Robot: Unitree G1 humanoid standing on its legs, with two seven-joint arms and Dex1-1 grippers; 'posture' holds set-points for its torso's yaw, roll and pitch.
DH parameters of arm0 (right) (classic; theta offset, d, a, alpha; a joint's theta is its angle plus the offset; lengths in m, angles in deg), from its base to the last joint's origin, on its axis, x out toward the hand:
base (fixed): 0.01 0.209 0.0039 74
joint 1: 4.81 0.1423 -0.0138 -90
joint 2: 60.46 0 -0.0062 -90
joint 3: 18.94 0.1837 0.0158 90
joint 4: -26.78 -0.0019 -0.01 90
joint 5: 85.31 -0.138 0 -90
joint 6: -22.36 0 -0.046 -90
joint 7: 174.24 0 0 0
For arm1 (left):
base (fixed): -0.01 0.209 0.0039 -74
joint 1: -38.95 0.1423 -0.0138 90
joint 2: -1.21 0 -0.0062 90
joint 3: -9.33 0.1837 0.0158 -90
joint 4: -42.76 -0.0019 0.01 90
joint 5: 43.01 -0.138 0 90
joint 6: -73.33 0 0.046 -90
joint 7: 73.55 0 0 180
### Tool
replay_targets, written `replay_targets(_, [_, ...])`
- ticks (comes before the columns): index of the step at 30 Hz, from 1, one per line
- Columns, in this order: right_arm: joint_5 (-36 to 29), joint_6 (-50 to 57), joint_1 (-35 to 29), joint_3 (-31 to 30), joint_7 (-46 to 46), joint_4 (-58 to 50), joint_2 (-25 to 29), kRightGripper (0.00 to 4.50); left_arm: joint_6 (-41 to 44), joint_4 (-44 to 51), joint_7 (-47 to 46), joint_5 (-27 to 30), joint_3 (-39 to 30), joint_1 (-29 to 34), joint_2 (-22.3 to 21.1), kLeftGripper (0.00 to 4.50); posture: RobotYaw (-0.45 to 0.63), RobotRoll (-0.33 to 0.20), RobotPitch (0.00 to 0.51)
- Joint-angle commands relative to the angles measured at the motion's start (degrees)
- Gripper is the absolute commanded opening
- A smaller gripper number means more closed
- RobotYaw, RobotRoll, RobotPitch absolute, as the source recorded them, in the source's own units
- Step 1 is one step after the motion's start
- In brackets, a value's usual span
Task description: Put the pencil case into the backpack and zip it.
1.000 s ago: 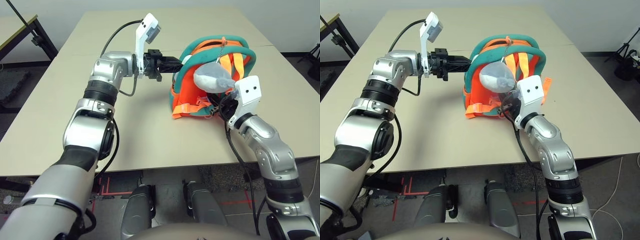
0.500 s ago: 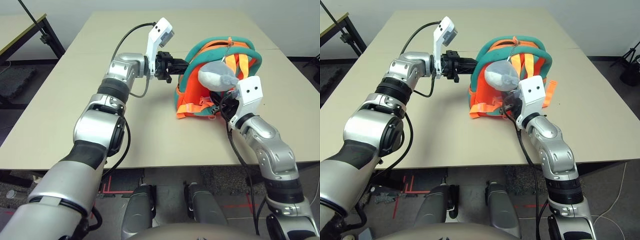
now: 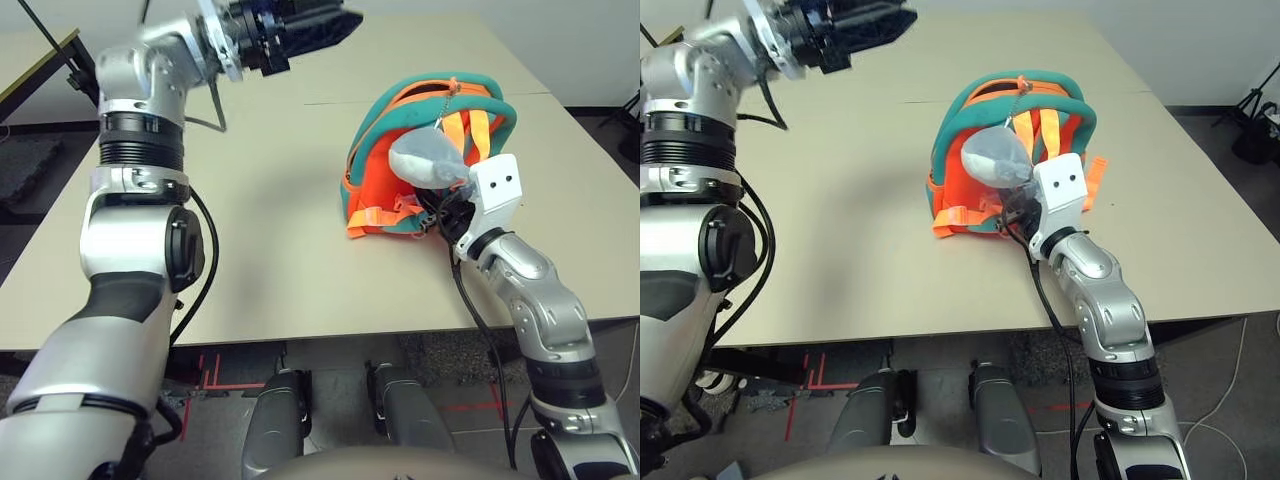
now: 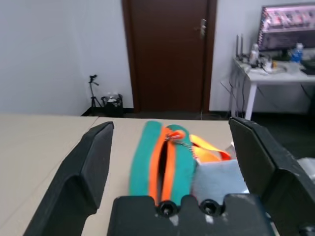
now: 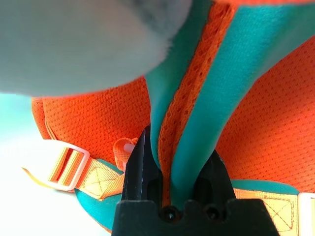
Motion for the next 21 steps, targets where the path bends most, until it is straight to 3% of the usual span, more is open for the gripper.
replay_targets(1, [0.3,1.2,-0.7,-0.8,0.3,2.8,-0.1,0.38,-0.4,10.5,4.3,-0.3,7.5,4.5,-0.9,4.5,-0.21,0.0,0.101])
replay_targets(10, [0.5,0.6,-0.3,-0.8,0.5,3.6,-0.1,0.38,-6.4,15.5,9.1,-2.7,17.4,7.1,-1.1,4.5,-0.22,0.0,0.092])
replay_targets(21, [0.7,0.1,-0.1,-0.9,0.3,3.9,-0.5,0.38,-18.8,6.7,8.8,-10.9,24.4,5.6,3.2,4.5,-0.23,0.0,0.087])
